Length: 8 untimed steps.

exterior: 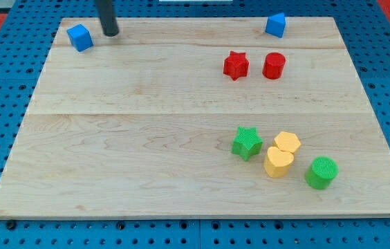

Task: Push the blue triangle to the top left side of the red star

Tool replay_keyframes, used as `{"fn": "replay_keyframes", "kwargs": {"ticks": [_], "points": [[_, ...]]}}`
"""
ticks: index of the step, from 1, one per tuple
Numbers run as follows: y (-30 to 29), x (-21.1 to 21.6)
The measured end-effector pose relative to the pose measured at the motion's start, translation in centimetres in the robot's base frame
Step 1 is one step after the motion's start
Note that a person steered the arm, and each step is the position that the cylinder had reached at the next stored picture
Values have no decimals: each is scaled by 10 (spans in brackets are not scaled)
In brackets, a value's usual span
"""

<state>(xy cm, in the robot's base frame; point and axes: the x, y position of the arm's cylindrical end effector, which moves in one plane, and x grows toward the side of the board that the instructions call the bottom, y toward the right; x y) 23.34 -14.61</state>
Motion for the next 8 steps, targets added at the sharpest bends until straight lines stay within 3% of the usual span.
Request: {"fn": "replay_keyframes", "kwargs": {"ticks": [1,3,4,5,6,7,8], "points": [[101,0],[222,21],[314,28],[389,6],[401,-40],[322,-33],[223,25]]}}
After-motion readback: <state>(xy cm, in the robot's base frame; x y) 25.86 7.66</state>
